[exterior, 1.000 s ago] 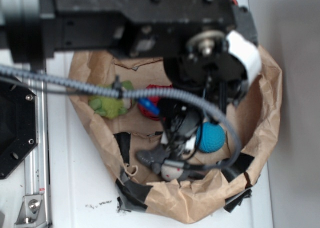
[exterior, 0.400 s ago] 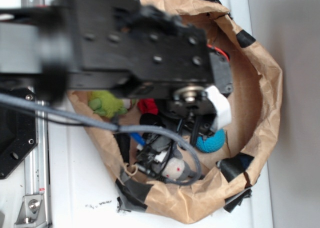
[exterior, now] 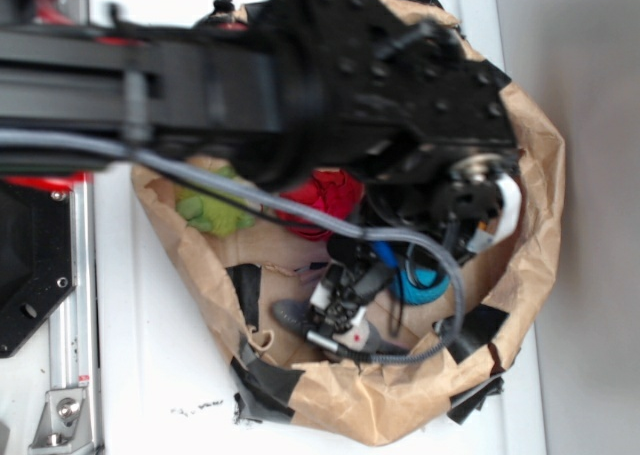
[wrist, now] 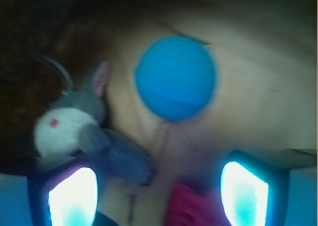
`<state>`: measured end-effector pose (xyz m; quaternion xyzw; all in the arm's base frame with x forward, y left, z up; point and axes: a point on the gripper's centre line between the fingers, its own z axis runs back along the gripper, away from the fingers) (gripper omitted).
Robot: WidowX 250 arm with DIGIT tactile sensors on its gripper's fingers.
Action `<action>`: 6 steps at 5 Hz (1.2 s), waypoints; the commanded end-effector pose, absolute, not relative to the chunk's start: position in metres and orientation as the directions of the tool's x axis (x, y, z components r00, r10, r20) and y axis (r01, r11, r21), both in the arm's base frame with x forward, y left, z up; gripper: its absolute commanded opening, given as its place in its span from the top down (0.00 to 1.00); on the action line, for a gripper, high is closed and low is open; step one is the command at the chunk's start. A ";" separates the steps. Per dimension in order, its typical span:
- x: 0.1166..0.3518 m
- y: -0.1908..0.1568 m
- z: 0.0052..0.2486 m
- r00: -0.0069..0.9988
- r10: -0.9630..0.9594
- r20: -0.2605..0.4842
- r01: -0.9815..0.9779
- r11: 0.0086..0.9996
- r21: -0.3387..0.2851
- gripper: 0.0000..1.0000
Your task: Grab the gray animal.
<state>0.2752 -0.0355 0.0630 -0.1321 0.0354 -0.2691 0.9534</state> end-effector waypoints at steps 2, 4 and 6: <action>0.254 -0.101 0.062 0.770 -0.635 0.057 0.626 0.735 -0.261 0.00; 0.239 -0.121 0.049 0.740 -0.671 0.050 0.644 0.685 -0.341 0.00; 0.260 -0.084 0.036 0.841 -0.539 -0.052 0.531 0.840 -0.116 1.00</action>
